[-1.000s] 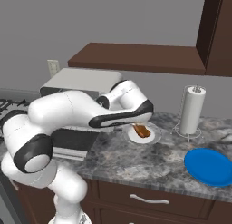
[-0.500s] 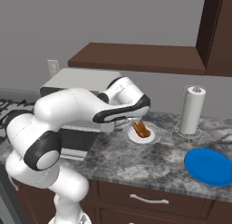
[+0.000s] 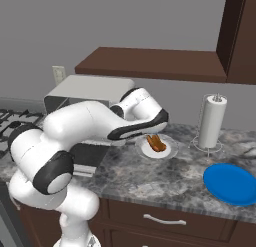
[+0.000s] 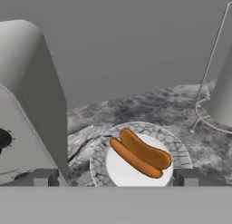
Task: Open the toaster oven door. Place the hotdog bun on the top rack in the toaster oven and place the steak on the bottom rack.
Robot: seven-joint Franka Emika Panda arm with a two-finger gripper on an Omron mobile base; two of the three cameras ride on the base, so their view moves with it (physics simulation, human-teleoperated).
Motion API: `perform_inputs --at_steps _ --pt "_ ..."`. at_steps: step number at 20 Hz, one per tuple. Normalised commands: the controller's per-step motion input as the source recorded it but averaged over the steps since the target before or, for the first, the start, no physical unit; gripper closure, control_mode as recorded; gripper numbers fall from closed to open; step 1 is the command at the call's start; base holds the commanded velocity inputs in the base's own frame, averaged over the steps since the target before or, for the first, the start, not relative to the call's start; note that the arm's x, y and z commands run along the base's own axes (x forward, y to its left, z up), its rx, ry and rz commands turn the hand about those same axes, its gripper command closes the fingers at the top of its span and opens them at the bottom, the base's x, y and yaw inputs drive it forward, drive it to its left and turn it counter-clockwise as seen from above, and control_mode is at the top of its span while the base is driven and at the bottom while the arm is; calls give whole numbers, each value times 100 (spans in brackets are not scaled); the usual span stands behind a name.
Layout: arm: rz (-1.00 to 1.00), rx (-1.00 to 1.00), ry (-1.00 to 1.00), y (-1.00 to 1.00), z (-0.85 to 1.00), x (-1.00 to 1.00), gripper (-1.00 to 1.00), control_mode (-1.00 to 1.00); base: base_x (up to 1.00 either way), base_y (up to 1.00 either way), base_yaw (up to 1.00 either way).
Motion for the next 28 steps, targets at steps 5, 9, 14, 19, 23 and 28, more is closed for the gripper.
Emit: perform_inputs --at_steps 5,9,14,19,23,28 --pt "11 23 17 -59 34 -27 -100 -100 0 0 0" --pt "6 35 24 -55 43 -21 -100 -100 0 0 0" --pt "9 45 26 -43 44 -16 -100 -100 0 0 0" --pt "12 46 24 -34 48 -14 -100 -100 0 0 0" --pt "10 40 21 -27 55 -11 -100 -100 0 0 0" --pt "5 38 22 -29 57 -14 -100 -100 0 0 0"
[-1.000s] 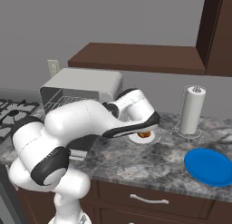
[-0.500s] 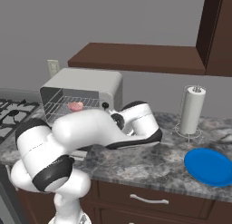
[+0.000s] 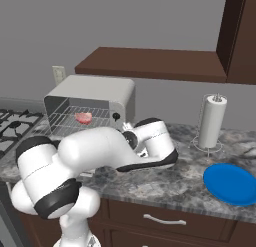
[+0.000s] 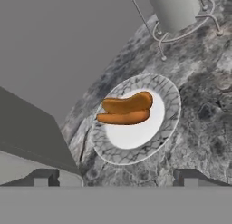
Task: Open the toaster oven door. Place the hotdog bun on the top rack in the toaster oven and place the steak on the bottom rack.
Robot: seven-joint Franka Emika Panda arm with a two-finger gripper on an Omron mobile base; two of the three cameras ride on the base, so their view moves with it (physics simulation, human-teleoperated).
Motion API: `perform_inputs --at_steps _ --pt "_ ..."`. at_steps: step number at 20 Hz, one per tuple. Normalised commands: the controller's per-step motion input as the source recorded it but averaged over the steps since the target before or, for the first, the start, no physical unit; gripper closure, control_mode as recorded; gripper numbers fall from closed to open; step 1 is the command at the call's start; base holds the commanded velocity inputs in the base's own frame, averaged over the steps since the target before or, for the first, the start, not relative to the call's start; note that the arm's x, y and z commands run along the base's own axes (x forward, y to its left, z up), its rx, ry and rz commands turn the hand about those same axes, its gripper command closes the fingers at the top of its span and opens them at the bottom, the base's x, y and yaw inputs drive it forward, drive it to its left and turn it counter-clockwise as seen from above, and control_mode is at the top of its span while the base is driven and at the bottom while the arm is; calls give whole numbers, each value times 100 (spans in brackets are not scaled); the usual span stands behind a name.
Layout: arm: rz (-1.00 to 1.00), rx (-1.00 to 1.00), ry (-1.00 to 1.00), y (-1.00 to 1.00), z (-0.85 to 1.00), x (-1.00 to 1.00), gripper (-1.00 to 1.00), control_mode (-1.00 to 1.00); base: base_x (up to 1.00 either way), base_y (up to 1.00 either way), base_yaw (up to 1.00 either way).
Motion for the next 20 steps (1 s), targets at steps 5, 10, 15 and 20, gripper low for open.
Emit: perform_inputs --at_steps 5,10,15,20 --pt "1 35 24 -30 58 -17 -100 -100 0 0 0" --pt "0 44 20 -28 56 -17 -100 -100 0 0 0" --pt "0 46 15 -24 58 -11 -100 -100 0 0 0" --pt "0 39 14 -25 62 -10 -100 -100 0 0 0"
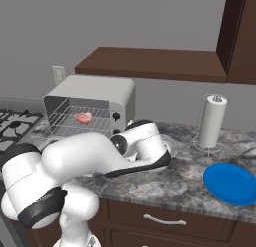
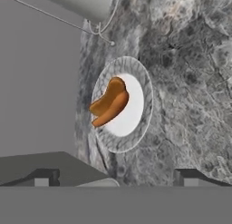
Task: Open the toaster oven door. Place the hotdog bun on the top rack in the toaster oven and place the steak on the bottom rack.
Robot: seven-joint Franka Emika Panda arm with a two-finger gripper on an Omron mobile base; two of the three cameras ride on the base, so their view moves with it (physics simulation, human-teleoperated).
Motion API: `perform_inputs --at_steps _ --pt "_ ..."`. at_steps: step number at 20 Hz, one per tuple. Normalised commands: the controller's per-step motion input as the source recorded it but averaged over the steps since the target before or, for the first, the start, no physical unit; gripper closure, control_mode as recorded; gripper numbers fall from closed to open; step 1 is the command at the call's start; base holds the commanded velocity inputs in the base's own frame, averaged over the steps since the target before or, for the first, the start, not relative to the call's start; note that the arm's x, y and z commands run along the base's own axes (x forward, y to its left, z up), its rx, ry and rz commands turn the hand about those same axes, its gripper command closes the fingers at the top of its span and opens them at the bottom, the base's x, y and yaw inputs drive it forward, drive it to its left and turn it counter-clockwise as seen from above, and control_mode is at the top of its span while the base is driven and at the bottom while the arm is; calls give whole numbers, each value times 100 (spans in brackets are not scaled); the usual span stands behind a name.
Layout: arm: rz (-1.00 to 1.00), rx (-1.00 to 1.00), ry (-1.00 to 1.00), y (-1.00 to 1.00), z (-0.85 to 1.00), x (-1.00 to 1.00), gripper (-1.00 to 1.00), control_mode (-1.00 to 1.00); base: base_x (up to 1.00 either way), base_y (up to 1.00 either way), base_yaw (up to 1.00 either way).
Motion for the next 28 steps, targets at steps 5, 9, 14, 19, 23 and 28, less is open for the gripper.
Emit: perform_inputs --at_steps 5,9,14,19,23,28 --pt "-1 31 12 -29 70 -14 -100 -100 0 0 0" --pt "-8 29 16 -22 69 -12 -100 -100 0 0 0" --pt "-11 35 16 -13 65 -8 -100 -100 0 0 0" --pt "-2 38 14 -5 64 -2 -100 -100 0 0 0" --pt "0 31 12 -5 70 0 -100 -100 0 0 0" --pt "0 17 18 -13 74 0 -100 -100 0 0 0"
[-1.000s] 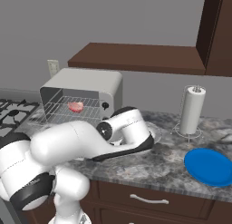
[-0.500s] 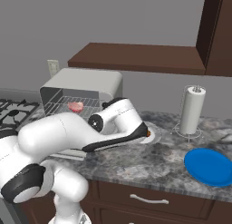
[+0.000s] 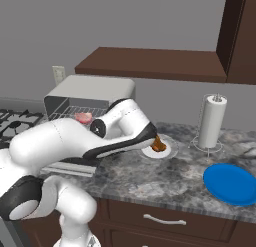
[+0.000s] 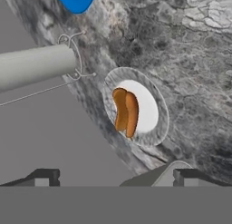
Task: Open the toaster oven door. Place the hotdog bun on the top rack in the toaster oven and place the steak on the bottom rack.
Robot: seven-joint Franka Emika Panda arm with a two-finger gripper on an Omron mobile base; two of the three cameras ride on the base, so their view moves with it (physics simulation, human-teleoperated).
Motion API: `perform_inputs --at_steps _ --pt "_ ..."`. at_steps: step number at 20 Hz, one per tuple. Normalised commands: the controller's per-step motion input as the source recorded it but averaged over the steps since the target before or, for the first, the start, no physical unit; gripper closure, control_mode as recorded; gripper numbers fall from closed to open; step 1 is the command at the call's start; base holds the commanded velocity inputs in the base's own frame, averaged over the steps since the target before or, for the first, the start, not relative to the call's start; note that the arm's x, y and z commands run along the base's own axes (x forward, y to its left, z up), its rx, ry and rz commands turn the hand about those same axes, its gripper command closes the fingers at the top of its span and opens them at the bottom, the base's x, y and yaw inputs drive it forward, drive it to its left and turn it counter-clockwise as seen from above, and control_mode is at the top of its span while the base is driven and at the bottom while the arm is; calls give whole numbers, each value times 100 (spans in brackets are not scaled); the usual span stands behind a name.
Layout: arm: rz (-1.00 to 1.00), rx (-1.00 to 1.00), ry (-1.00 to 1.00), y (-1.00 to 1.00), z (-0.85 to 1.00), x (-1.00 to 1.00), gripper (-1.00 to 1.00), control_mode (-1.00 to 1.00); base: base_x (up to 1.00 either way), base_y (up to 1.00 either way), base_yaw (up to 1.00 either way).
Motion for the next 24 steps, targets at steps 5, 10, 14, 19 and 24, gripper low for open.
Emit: perform_inputs --at_steps 5,10,14,19,24 --pt "-3 10 46 -13 56 10 -100 -100 0 0 0" --pt "-6 9 56 -14 46 27 -100 -100 0 0 0" --pt "-7 10 55 -13 47 26 -100 -100 0 0 0" --pt "-7 14 46 -3 45 27 -100 -100 0 0 0" --pt "-6 9 37 0 58 31 -100 -100 0 0 0"
